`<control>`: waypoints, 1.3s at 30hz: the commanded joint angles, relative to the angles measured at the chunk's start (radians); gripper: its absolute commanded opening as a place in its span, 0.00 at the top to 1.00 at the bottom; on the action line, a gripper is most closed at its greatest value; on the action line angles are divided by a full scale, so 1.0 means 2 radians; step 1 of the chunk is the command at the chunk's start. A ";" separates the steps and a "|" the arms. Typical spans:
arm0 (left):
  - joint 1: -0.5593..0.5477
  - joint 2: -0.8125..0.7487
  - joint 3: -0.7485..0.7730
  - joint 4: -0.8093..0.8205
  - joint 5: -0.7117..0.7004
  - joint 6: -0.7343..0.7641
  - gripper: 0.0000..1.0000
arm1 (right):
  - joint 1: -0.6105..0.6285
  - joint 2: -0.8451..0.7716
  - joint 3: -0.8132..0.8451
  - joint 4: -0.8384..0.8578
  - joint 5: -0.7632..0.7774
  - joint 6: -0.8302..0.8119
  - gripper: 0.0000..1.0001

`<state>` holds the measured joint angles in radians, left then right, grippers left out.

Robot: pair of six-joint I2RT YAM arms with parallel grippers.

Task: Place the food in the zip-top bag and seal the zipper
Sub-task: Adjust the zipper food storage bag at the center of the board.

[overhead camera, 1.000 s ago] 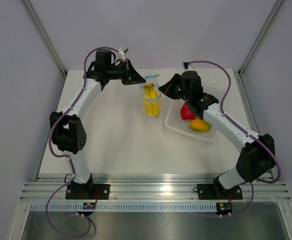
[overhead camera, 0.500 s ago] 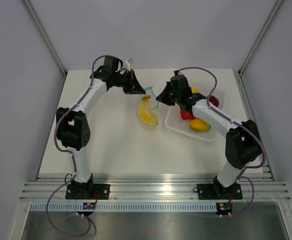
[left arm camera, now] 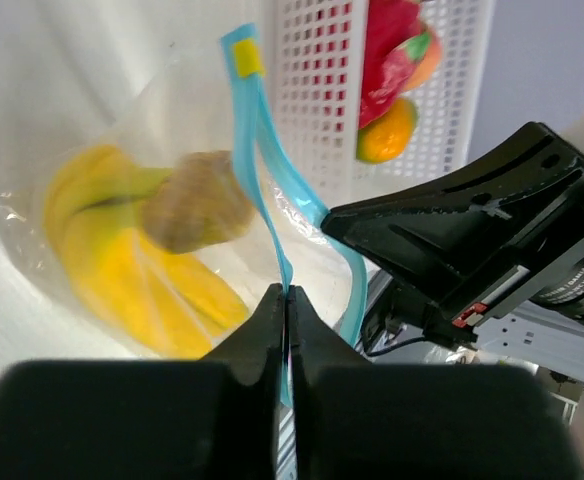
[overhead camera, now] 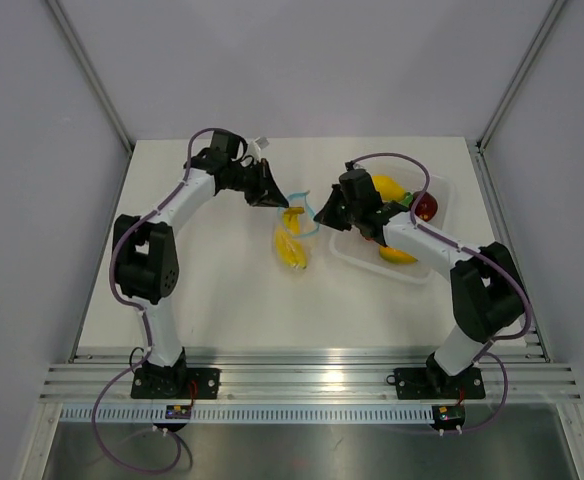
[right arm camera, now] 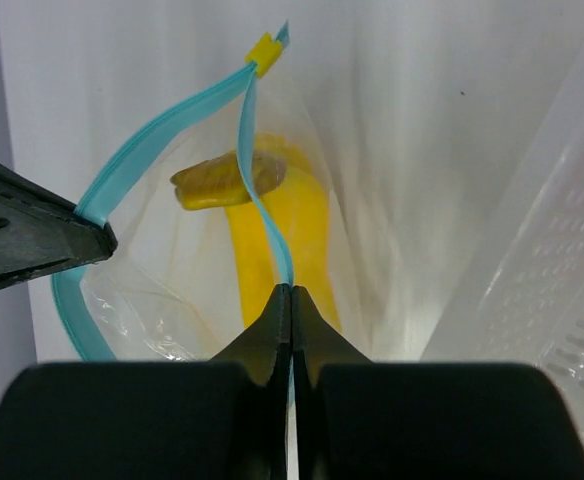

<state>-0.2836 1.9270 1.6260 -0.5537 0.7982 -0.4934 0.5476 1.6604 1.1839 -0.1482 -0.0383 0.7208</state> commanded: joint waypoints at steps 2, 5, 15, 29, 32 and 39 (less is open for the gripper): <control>-0.002 -0.023 0.030 -0.014 -0.022 0.022 0.77 | 0.006 -0.012 -0.002 0.013 0.002 -0.002 1.00; -0.005 -0.029 0.070 -0.087 -0.067 0.040 0.21 | 0.007 -0.021 0.006 0.008 0.001 0.003 1.00; -0.031 -0.130 0.003 -0.189 -0.245 -0.058 0.15 | 0.028 -0.036 0.010 0.009 0.006 0.017 1.00; -0.088 -0.144 -0.098 -0.132 -0.289 -0.160 0.61 | 0.036 -0.046 0.004 0.002 0.013 0.014 1.00; -0.088 -0.131 -0.068 -0.139 -0.294 -0.132 1.00 | 0.035 -0.051 0.001 0.000 0.031 0.012 1.00; -0.082 -0.085 0.139 -0.201 -0.304 -0.046 1.00 | 0.027 -0.042 0.113 -0.031 0.079 -0.067 1.00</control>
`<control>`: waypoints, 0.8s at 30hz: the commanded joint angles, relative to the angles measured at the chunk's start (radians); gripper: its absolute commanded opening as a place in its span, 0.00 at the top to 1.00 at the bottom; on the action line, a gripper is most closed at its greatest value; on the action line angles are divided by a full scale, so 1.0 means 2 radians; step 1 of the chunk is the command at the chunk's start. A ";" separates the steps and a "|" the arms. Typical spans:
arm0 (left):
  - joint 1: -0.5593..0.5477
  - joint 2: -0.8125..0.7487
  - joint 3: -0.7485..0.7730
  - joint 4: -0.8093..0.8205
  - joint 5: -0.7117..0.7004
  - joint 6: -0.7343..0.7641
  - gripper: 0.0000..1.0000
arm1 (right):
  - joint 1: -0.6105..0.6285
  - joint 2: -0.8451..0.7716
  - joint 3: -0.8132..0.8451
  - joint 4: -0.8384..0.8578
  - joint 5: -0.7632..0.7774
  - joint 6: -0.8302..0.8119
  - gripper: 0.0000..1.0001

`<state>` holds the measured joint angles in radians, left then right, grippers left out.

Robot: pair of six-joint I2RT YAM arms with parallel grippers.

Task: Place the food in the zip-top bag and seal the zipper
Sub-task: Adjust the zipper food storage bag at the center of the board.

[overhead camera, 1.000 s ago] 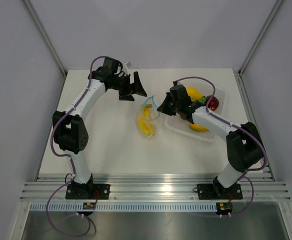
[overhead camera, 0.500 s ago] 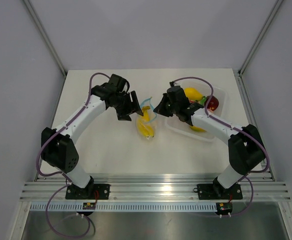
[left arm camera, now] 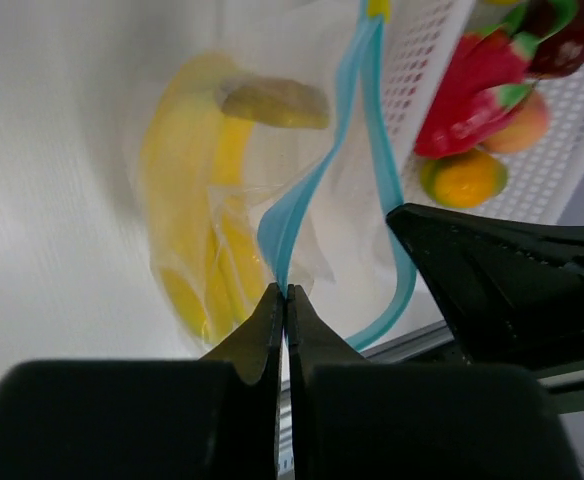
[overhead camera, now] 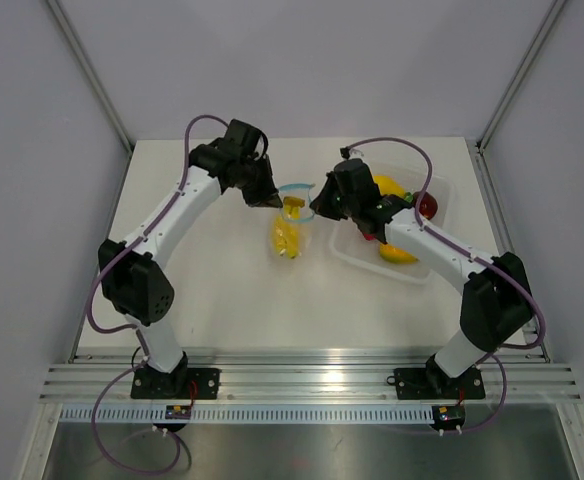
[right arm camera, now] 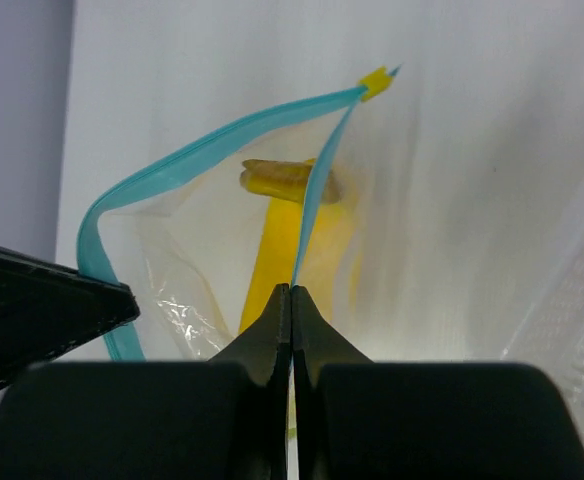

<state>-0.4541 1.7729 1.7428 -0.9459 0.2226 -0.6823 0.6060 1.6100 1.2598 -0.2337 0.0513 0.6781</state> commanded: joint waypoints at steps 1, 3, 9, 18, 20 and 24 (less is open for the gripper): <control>0.005 -0.006 0.102 -0.011 -0.015 0.052 1.00 | -0.003 -0.017 0.083 0.009 0.034 -0.054 1.00; 0.005 -0.011 0.103 -0.010 -0.005 0.057 1.00 | -0.002 -0.025 0.080 0.013 0.028 -0.055 1.00; 0.005 -0.056 -0.097 0.108 0.054 0.053 1.00 | 0.001 -0.039 -0.035 0.042 0.006 -0.010 1.00; 0.004 -0.044 -0.152 0.131 0.079 0.067 1.00 | 0.001 -0.060 -0.040 -0.004 0.030 -0.020 0.77; 0.004 -0.053 -0.134 0.118 0.075 0.073 1.00 | -0.001 -0.070 -0.007 -0.033 0.051 -0.028 0.70; 0.004 -0.052 -0.085 0.085 0.085 0.080 1.00 | -0.013 -0.084 0.027 -0.066 0.084 -0.053 0.57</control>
<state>-0.4469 1.7294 1.4837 -0.7750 0.3496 -0.5552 0.6018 1.5169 1.2259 -0.3210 0.1268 0.6231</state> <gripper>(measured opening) 0.007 0.410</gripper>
